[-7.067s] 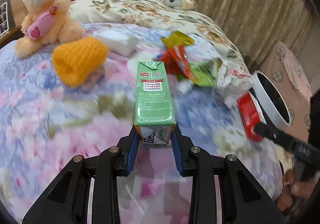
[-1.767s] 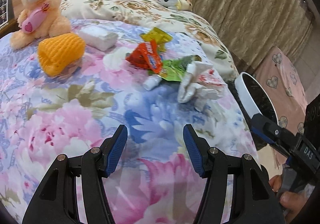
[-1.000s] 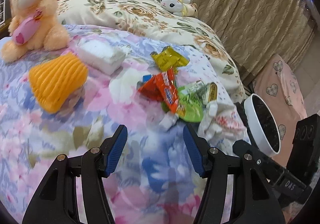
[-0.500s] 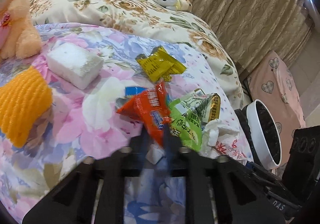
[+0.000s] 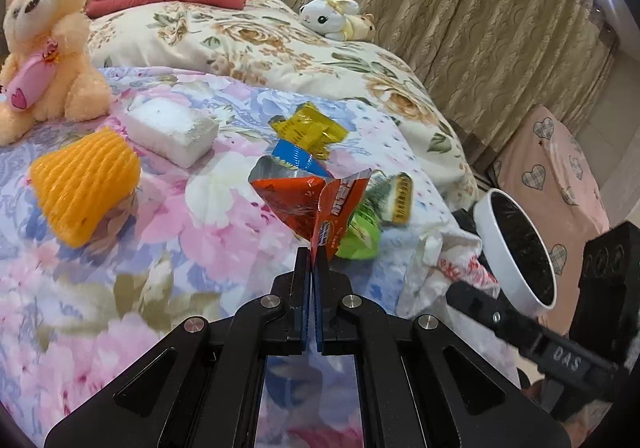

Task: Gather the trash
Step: 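Grasp the orange snack wrapper with the left tool while the right tool grasps the white tissue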

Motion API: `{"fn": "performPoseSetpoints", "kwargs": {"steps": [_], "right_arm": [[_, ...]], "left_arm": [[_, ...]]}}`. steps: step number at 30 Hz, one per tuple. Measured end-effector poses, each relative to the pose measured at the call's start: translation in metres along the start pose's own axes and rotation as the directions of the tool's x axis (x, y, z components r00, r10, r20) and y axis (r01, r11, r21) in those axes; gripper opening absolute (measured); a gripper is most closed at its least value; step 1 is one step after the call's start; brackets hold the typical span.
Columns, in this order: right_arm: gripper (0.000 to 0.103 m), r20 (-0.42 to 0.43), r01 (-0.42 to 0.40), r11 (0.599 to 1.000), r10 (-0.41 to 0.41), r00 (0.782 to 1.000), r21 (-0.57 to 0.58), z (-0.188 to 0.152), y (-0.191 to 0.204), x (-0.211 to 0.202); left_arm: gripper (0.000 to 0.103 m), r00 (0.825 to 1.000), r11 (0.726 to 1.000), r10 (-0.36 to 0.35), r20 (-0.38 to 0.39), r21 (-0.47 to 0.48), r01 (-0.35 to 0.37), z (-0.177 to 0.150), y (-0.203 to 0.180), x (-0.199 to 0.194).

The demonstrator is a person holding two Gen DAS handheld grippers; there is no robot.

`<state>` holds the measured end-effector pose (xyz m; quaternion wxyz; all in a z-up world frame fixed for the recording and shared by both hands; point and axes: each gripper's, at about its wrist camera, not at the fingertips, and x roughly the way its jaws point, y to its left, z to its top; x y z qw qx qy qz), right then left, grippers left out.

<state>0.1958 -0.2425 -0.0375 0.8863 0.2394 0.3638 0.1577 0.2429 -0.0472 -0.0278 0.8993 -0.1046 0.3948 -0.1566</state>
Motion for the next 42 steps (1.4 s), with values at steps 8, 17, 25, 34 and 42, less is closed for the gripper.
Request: {"fn": "performPoseSetpoints", "kwargs": {"steps": [8,17,25,34,42], "right_arm": [[0.024,0.028,0.014,1.0,-0.015,0.999,0.016,-0.006,-0.007,-0.021],[0.024,0.053,0.03,0.999,-0.03,0.998,0.016,-0.01,-0.013,-0.042],[0.024,0.077,0.055,0.998,-0.056,0.995,0.012,-0.013,-0.02,-0.06],[0.024,0.115,0.084,0.996,-0.086,0.99,0.029,-0.012,-0.034,-0.083],[0.024,0.143,0.106,0.993,-0.113,0.983,0.058,-0.011,-0.051,-0.102]], "left_arm": [[0.001,0.999,0.999,-0.031,-0.008,0.039,0.032,-0.022,-0.022,-0.013],[0.001,0.998,0.995,-0.056,-0.015,0.076,0.057,-0.036,-0.044,-0.022],[0.001,0.996,0.991,-0.082,-0.02,0.106,0.084,-0.043,-0.063,-0.028],[0.001,0.994,0.984,-0.11,-0.028,0.141,0.113,-0.044,-0.086,-0.028],[0.001,0.989,0.973,-0.14,-0.041,0.179,0.145,-0.044,-0.11,-0.023]]}}
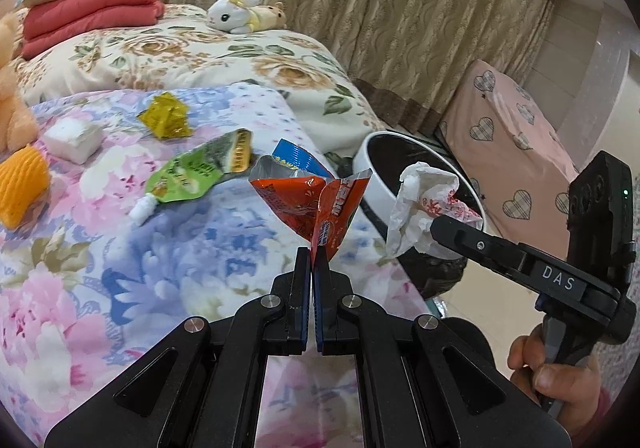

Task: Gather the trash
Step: 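Carry the orange wrapper and white tissue over the bin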

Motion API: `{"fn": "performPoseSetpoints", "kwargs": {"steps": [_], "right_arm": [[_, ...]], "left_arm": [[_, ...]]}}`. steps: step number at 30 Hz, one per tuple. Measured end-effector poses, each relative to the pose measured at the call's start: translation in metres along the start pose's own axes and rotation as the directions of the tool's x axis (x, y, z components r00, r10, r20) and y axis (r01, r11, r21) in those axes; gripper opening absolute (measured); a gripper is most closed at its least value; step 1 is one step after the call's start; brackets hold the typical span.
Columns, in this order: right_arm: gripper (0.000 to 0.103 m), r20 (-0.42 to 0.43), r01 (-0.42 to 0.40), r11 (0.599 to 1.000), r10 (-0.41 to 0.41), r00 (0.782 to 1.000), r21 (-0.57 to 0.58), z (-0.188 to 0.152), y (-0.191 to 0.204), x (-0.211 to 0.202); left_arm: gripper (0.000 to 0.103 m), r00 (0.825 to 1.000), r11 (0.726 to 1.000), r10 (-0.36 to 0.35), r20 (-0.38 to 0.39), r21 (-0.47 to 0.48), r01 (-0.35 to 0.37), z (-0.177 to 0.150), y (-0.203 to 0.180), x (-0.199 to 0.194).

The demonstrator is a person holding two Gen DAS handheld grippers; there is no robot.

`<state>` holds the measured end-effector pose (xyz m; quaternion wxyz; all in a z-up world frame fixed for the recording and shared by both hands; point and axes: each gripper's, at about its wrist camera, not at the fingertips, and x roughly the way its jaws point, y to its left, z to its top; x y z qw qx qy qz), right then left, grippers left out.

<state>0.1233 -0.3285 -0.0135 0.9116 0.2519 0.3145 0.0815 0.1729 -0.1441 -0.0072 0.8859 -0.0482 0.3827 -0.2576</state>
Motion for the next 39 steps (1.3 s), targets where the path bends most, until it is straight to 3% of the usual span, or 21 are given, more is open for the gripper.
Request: {"fn": "performPoseSetpoints", "kwargs": {"steps": [22,39], "right_arm": [[0.024,0.07,0.074,0.994,-0.079,0.994,0.079,0.019,-0.051,-0.029],[0.024,0.074,0.108,0.987,-0.117,0.99,0.118,0.034,-0.079,-0.03]], "left_arm": [[0.001,0.998,0.995,-0.056,-0.028,0.08,0.058,0.015,-0.049,0.027],[0.001,0.995,0.985,-0.085,-0.052,0.144,0.092,0.036,-0.083,0.055]]}}
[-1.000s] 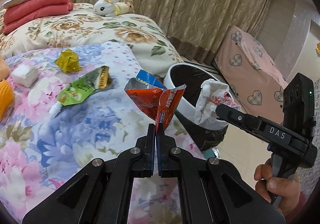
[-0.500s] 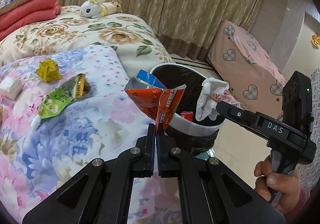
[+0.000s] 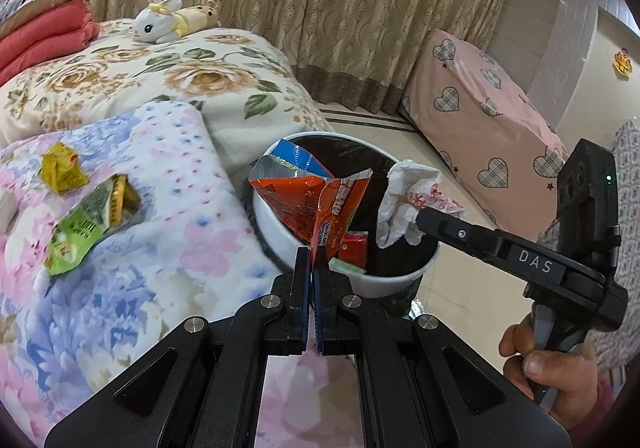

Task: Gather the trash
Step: 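Carry the orange wrapper and white tissue over the bin, then open both tools over the bin to drop the wrapper and tissue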

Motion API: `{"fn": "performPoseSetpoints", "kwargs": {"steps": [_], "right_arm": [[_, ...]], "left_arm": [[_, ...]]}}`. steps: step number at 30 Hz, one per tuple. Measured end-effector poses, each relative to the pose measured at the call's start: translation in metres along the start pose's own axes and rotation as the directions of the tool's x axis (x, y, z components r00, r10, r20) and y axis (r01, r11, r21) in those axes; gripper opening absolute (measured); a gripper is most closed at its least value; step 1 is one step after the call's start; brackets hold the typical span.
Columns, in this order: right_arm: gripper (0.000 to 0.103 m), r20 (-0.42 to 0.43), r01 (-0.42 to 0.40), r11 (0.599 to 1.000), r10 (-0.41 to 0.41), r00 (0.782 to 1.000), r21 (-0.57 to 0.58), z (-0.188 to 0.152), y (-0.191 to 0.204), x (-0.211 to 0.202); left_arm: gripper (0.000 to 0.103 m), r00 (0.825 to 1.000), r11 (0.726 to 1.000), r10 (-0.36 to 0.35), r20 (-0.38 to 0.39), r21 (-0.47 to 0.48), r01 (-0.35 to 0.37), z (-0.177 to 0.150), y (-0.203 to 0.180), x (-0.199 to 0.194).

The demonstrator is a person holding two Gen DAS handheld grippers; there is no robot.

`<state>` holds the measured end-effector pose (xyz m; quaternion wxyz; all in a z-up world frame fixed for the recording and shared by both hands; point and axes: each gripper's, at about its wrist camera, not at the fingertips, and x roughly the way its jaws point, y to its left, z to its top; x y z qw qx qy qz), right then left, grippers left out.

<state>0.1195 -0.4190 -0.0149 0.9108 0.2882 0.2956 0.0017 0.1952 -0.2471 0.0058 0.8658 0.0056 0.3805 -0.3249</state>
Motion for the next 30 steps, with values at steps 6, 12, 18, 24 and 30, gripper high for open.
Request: {"fn": "performPoseSetpoints", "kwargs": {"steps": [6,12,18,24,30], "right_arm": [[0.024,-0.003,0.009,1.0,-0.009,1.0,-0.002,0.007,-0.005,0.004],[0.024,-0.006,0.021,1.0,-0.021,1.0,0.002,0.014,-0.012,0.01],[0.024,-0.015,0.029,1.0,-0.029,0.999,0.001,0.02,-0.015,0.015],[0.025,-0.031,0.037,0.999,-0.037,0.999,0.003,0.024,-0.018,0.022],[0.029,-0.044,0.057,0.998,-0.057,0.997,0.005,0.027,-0.021,0.029]], "left_arm": [[0.001,1.0,1.0,-0.005,-0.011,0.014,0.005,0.007,-0.006,0.011],[0.001,1.0,1.0,-0.006,-0.023,0.026,0.007,0.011,-0.012,0.021],[0.001,0.999,0.999,-0.003,-0.041,0.039,0.004,0.016,-0.016,0.032],[0.001,0.999,0.999,-0.003,-0.052,0.038,0.005,0.019,-0.017,0.039],[0.003,0.997,1.0,-0.008,-0.073,0.027,0.01,0.021,-0.016,0.046]]}}
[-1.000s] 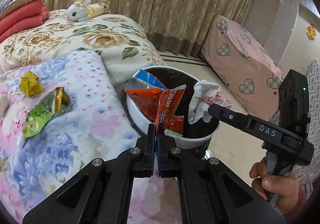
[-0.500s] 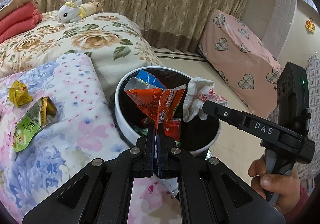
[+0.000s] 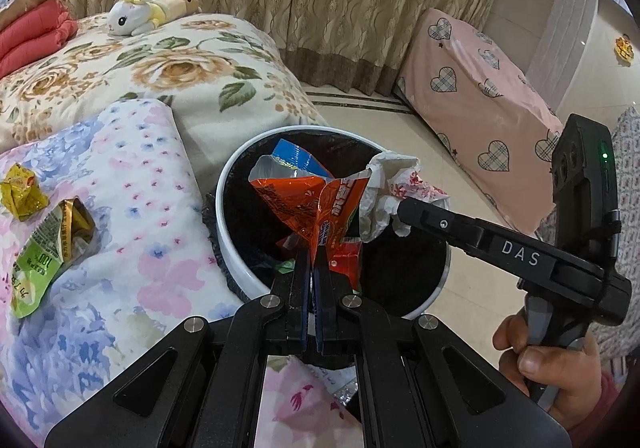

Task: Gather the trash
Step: 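Open both tools over the bin to drop the wrapper and tissue, then move both open tools back toward the foam net and green pouch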

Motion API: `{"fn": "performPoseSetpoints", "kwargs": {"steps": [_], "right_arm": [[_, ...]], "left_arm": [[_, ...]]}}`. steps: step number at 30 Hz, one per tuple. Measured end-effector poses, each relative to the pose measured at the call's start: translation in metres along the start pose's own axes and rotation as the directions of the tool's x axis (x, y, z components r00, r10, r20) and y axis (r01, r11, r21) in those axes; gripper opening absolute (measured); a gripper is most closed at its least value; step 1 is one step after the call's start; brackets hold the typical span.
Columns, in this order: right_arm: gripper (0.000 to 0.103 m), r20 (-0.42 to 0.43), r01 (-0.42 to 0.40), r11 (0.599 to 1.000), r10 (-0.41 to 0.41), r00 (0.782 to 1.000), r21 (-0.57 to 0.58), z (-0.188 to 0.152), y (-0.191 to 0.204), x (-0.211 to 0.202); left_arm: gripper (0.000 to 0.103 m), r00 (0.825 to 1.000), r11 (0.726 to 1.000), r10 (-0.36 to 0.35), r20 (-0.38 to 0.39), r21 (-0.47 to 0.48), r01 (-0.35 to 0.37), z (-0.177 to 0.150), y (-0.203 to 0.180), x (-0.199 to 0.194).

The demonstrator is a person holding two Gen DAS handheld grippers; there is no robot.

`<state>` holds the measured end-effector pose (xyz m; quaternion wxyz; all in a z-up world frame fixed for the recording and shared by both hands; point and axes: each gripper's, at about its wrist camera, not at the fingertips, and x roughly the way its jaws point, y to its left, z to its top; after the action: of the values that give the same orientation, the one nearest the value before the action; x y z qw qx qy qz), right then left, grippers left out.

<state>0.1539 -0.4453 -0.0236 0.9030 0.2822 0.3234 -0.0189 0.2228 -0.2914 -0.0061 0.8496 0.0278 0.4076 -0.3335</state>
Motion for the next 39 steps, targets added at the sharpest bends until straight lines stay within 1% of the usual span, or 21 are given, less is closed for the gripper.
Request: {"fn": "performPoseSetpoints", "kwargs": {"steps": [2,3,4,5,6,9,11,13,15,16,19,26,31,37,39], "right_arm": [[0.03,-0.004,0.008,1.0,-0.008,1.0,-0.006,0.001,0.0,0.001],[0.032,-0.004,0.008,1.0,-0.008,1.0,-0.004,0.0,0.0,0.001],[0.037,-0.005,0.006,1.0,-0.006,1.0,0.001,0.0,0.0,0.001],[0.041,-0.004,0.005,1.0,-0.005,1.0,0.004,0.0,-0.001,0.001],[0.047,-0.002,0.006,1.0,-0.006,1.0,0.008,-0.001,-0.002,0.001],[0.049,0.004,0.007,1.0,-0.007,1.0,0.012,-0.004,-0.002,-0.002],[0.053,0.008,0.006,1.0,-0.006,1.0,0.017,-0.006,-0.001,-0.003],[0.061,0.01,0.006,1.0,-0.006,1.0,0.017,-0.009,0.002,-0.005],[0.078,0.018,0.0,1.0,0.0,1.0,0.012,-0.013,0.007,-0.007],[0.081,0.022,-0.004,1.0,0.004,1.0,0.005,-0.016,0.01,-0.008],[0.081,0.026,-0.009,1.0,0.01,1.0,-0.022,-0.022,0.023,-0.011],[0.084,0.03,-0.05,0.997,0.052,0.998,-0.063,-0.036,0.055,-0.015],[0.087,-0.005,-0.09,0.991,0.09,0.996,-0.1,-0.051,0.082,-0.007],[0.087,-0.051,-0.128,0.983,0.122,0.991,-0.131,-0.068,0.109,0.003],[0.089,-0.068,-0.14,0.98,0.132,0.989,-0.142,-0.074,0.119,0.006]], "left_arm": [[0.004,1.0,1.0,-0.006,-0.006,-0.005,0.006,-0.001,0.0,0.001],[0.008,1.0,1.0,-0.006,-0.007,-0.007,0.006,-0.001,0.0,0.001],[0.017,1.0,1.0,-0.003,-0.006,-0.009,0.003,-0.002,0.0,0.0],[0.023,1.0,1.0,0.002,-0.001,-0.013,-0.002,-0.003,0.001,-0.002],[0.029,1.0,1.0,0.005,0.009,-0.016,-0.005,-0.005,0.002,-0.004],[0.033,1.0,0.999,0.018,0.02,-0.03,-0.017,-0.008,0.006,-0.01],[0.036,0.999,0.999,0.021,0.029,-0.048,-0.019,-0.011,0.011,-0.015],[0.042,0.998,0.997,0.038,0.04,-0.071,-0.035,-0.015,0.018,-0.022],[0.045,0.998,0.994,0.047,0.049,-0.098,-0.042,-0.021,0.026,-0.028],[0.047,0.997,0.993,0.051,0.05,-0.109,-0.046,-0.024,0.03,-0.031],[0.051,0.996,0.989,0.071,0.054,-0.137,-0.064,-0.033,0.041,-0.039],[0.051,0.991,0.971,0.121,0.062,-0.216,-0.105,-0.06,0.075,-0.064],[0.053,0.985,0.954,0.16,0.066,-0.265,-0.138,-0.078,0.099,-0.081],[0.054,0.977,0.926,0.203,0.069,-0.337,-0.169,-0.099,0.13,-0.101],[0.055,0.973,0.918,0.218,0.069,-0.354,-0.18,-0.104,0.139,-0.107]]}}
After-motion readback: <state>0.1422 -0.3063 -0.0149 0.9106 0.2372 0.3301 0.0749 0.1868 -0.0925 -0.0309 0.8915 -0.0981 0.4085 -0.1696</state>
